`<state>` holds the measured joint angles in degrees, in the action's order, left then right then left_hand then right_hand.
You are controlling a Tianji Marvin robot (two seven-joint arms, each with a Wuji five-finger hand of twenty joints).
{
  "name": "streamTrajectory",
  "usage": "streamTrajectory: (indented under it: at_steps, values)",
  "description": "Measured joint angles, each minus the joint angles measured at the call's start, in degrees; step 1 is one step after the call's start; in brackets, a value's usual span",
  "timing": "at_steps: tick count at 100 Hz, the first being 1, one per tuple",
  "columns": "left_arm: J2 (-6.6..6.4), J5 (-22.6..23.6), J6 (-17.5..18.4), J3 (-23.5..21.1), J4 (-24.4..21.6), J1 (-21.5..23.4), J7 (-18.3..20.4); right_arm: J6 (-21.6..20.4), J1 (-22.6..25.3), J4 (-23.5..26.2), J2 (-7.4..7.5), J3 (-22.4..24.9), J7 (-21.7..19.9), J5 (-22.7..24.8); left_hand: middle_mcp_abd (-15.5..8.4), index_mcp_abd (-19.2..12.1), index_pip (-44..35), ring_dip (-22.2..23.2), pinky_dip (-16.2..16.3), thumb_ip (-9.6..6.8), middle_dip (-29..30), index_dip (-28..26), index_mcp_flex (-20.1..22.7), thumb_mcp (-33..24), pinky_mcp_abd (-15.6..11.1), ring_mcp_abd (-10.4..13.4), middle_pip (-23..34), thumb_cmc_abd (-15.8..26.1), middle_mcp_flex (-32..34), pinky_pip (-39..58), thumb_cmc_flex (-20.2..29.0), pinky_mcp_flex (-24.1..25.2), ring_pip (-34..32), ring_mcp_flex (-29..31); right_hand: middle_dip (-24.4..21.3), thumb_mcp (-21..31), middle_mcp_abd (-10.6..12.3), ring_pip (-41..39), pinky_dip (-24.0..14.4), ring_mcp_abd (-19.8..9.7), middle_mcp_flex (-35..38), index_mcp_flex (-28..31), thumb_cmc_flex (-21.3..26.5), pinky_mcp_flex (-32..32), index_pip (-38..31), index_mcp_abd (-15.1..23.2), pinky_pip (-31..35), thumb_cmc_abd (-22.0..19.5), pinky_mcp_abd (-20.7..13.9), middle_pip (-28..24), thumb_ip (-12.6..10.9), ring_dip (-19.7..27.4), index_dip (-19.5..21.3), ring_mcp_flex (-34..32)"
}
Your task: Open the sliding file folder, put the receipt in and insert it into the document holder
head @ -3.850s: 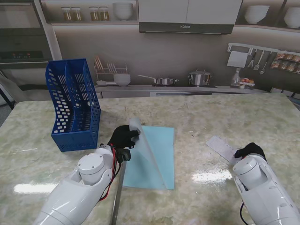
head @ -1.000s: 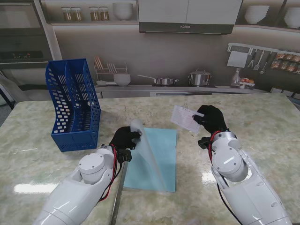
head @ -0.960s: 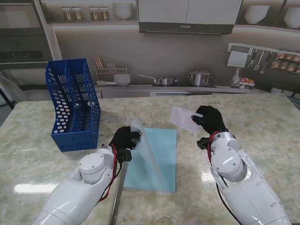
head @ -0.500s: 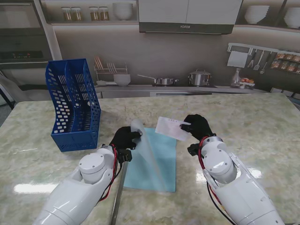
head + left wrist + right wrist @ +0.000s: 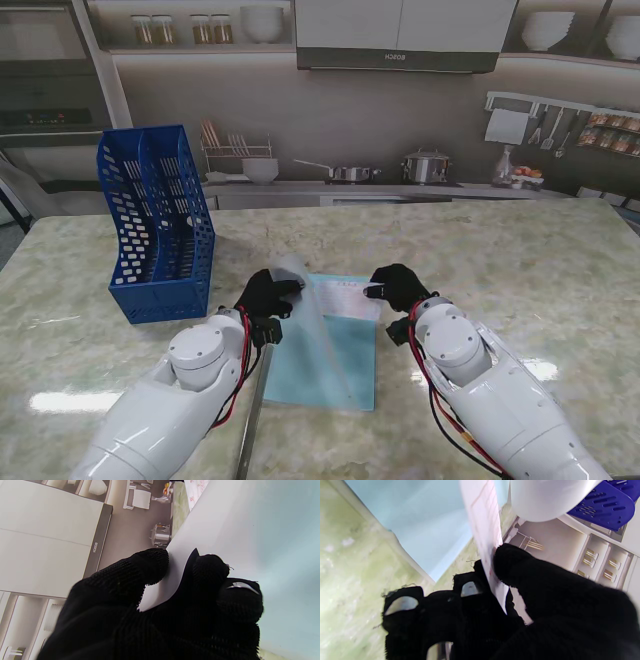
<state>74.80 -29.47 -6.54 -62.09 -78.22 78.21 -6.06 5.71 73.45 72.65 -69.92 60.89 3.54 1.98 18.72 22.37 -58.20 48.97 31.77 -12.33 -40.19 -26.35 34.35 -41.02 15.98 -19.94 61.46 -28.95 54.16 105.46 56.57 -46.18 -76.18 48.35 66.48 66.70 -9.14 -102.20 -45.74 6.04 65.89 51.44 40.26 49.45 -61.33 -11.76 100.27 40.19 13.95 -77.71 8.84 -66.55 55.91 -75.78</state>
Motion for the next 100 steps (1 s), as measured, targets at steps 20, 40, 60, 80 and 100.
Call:
streamTrajectory:
  at_steps: [20, 40, 60, 80, 100]
  values:
    - [-0.05, 0.01, -0.16, 0.18, 0.0, -0.14, 0.35, -1.31, -2.61, -4.06, -0.17, -2.18, -2.61, -2.32, 0.01, 0.0, 0.0, -0.01, 0.0, 0.0, 0.0, 0.02, 0.0, 0.0, 0.02, -0.02, 0.0, 0.0, 0.0, 0.0, 0.0, 0.0, 0.0, 0.0, 0.0, 0.0, 0.0, 0.0, 0.0, 0.0, 0.0, 0.0, 0.0, 0.0, 0.01, 0.0, 0.0, 0.0, 0.0, 0.0, 0.0, 0.0, 0.01, 0.0]
    - [-0.06, -0.01, -0.28, 0.31, 0.0, -0.25, 0.64, -2.52, -4.9, -7.61, -0.48, -4.3, -4.5, -3.07, 0.02, 0.01, 0.0, -0.03, 0.0, 0.0, 0.0, 0.02, 0.0, 0.0, 0.02, -0.03, 0.0, 0.0, 0.0, 0.0, 0.0, 0.0, 0.0, 0.0, 0.0, 0.0, 0.0, 0.0, 0.01, 0.01, 0.01, 0.0, 0.0, 0.0, 0.01, 0.0, 0.01, 0.0, 0.0, 0.0, -0.01, 0.0, 0.02, 0.0]
    - [-0.08, -0.11, -0.36, 0.39, 0.0, -0.31, 0.9, -4.63, -7.2, -11.16, -0.97, -6.21, -6.18, -5.11, 0.03, 0.01, 0.0, -0.04, 0.0, 0.0, 0.0, 0.02, 0.0, -0.01, 0.03, -0.03, 0.0, 0.0, 0.0, 0.0, 0.0, 0.0, 0.0, 0.0, 0.0, 0.0, 0.0, -0.01, 0.01, 0.02, 0.01, 0.0, 0.0, 0.0, 0.01, 0.0, 0.01, 0.0, 0.0, 0.0, -0.01, 0.0, 0.02, 0.0]
    - [-0.11, -0.13, -0.38, 0.48, -0.02, -0.35, 1.17, -6.56, -8.99, -13.81, -1.73, -7.94, -6.92, -6.77, 0.04, 0.01, 0.01, -0.05, 0.0, 0.0, 0.0, 0.03, 0.0, -0.01, 0.03, -0.03, 0.0, 0.0, 0.0, 0.0, 0.0, 0.0, 0.0, 0.0, 0.0, 0.0, 0.0, -0.01, 0.01, 0.04, 0.01, 0.0, 0.0, 0.0, 0.01, -0.01, 0.02, 0.0, 0.0, 0.0, -0.02, 0.0, 0.02, 0.0]
    - [-0.13, -0.17, -0.49, 0.5, -0.04, -0.35, 1.3, -8.11, -10.26, -15.58, -2.45, -9.32, -7.67, -8.1, 0.04, 0.01, 0.01, -0.06, 0.0, 0.0, 0.0, 0.34, 0.0, -0.01, 0.04, -0.03, 0.0, 0.0, 0.0, 0.01, 0.0, 0.0, 0.0, 0.0, 0.0, 0.0, 0.0, -0.01, 0.01, 0.07, 0.01, 0.0, 0.0, 0.0, 0.01, -0.01, 0.02, 0.0, 0.02, 0.0, -0.02, -0.01, 0.02, 0.0]
